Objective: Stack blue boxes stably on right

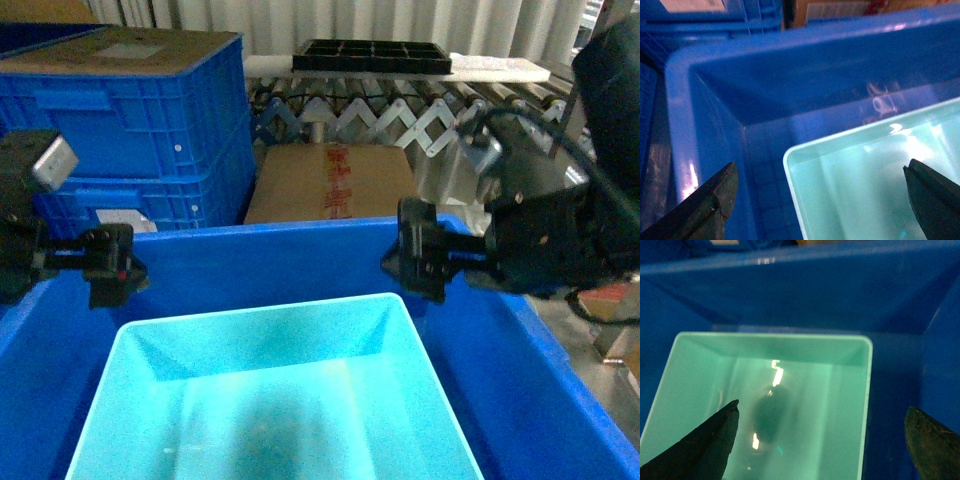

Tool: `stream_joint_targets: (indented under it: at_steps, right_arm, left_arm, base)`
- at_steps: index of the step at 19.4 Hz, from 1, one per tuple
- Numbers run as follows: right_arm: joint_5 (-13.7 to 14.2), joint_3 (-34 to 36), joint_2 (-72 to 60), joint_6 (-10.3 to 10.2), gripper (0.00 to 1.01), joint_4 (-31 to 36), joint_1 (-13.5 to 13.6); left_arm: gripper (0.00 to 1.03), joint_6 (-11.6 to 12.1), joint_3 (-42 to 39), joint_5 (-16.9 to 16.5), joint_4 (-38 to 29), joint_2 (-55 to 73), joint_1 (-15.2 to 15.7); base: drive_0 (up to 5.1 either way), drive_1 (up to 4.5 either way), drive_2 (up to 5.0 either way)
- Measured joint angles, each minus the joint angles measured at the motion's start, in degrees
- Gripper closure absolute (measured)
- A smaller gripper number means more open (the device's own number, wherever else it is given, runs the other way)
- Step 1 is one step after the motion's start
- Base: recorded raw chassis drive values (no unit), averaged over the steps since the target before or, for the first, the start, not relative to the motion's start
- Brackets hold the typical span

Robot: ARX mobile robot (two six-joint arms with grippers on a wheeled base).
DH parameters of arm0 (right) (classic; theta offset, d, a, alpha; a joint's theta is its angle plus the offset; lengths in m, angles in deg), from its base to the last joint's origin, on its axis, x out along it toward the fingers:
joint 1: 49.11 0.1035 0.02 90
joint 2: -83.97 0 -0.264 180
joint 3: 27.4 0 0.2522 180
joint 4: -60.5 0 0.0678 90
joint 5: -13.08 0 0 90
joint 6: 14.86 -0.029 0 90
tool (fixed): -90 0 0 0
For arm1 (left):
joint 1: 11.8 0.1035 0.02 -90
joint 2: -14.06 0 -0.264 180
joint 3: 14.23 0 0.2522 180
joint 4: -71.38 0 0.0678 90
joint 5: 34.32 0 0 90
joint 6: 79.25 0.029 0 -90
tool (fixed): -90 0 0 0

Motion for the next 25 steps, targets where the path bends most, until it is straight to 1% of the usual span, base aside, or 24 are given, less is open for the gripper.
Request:
stream_joint_targets:
  at_steps: [1,2,3,4,6,7,9,10,11,12,13,15,16,17,18,19,20,23,25]
  right_arm:
    - [1.6,0.0,4.0,-1.1,0.03,-1.1,-0.1]
    - [4.2,0.5,10.9,-2.6,0.03,-3.1,-0.6]
    - [4.5,0.7,12.8,-3.0,0.03,-3.9,-0.9]
    - [5.5,1.2,15.7,-3.5,0.03,-4.7,-1.4]
    - [7.2,2.0,19.4,-4.0,0.03,-5.6,-2.1]
    - [8.2,2.5,22.2,-4.4,0.03,-7.0,-2.8]
    - [9.3,2.8,25.7,-5.0,0.03,-9.7,-3.5]
    - [11.3,3.0,29.9,-5.4,0.03,-12.5,-3.8]
    - [13.3,3.0,35.5,-5.6,0.03,-16.3,-3.7]
    - [14.5,2.8,40.4,-6.0,0.03,-18.8,-2.8]
    - [14.5,2.2,41.7,-6.3,0.03,-18.8,-2.3]
    - [14.5,2.3,39.9,-6.8,0.03,-19.3,-2.2]
    - [14.6,2.4,39.7,-7.0,0.03,-19.3,-2.3]
    - [19.4,5.6,40.7,-5.0,0.08,-9.3,-1.6]
    - [26.6,12.6,44.2,1.0,0.21,2.9,-1.9]
    - [28.2,20.9,48.4,7.1,0.36,11.7,-3.9]
    - [28.0,26.2,51.0,9.6,0.49,15.8,-6.0]
    - [27.2,30.2,52.7,10.7,0.62,17.3,-7.2]
    - [25.8,33.4,54.4,11.3,0.73,18.3,-7.8]
  left_arm:
    - [0.05,-1.0,-0.9,0.0,-0.7,-3.9,0.0]
    - [0.05,-2.9,-2.2,0.0,-1.6,-10.1,0.0]
    - [0.05,-3.8,-2.3,-0.3,-1.2,-11.8,0.0]
    - [0.05,-5.0,-2.6,-1.1,-0.5,-14.2,0.0]
    - [0.05,-6.4,-3.7,-2.2,-1.7,-17.3,0.0]
    - [0.05,-7.3,-4.2,-3.1,-1.5,-19.5,0.1]
    - [0.05,-8.8,-4.9,-4.0,-0.6,-22.9,0.7]
    - [0.05,-9.8,-5.4,-4.5,-0.5,-25.6,1.1]
    - [0.05,-11.2,-5.4,-4.4,0.6,-30.1,2.3]
    - [0.05,-13.2,-4.6,-2.5,1.6,-35.7,3.8]
    - [0.05,-14.4,-3.9,0.9,0.7,-39.3,3.8]
    - [0.05,-15.5,-3.4,1.2,0.8,-39.7,3.5]
    - [0.05,-15.5,-3.6,1.2,1.2,-38.5,3.4]
    - [0.14,-12.3,-6.6,3.5,-5.6,-38.8,2.1]
    - [0.27,-7.6,-11.6,5.3,-9.8,-42.2,0.6]
    - [0.41,-4.5,-16.8,5.3,-12.4,-45.5,0.0]
    - [0.54,-3.0,-20.3,5.4,-13.8,-47.1,0.1]
    - [0.67,-2.3,-23.6,5.5,-14.5,-48.6,0.2]
    - [0.78,-1.9,-26.1,5.5,-15.0,-50.1,0.2]
  base:
    - [0.0,0.0,0.0]
    - [0.0,0.0,0.0]
    - [0.0,0.0,0.0]
    - [0.0,0.0,0.0]
    - [0.0,0.0,0.0]
    - [0.0,0.0,0.0]
    - [0.0,0.0,0.0]
    - [0.0,0.0,0.0]
    - [0.0,0.0,0.0]
    - [0.0,0.0,0.0]
    - [0.0,0.0,0.0]
    - [0.0,0.0,0.0]
    - [0.0,0.0,0.0]
    - [0.0,0.0,0.0]
    - [0.0,0.0,0.0]
    - [0.0,0.0,0.0]
    - [0.0,0.0,0.0]
    - [0.0,0.0,0.0]
    - [0.0,0.0,0.0]
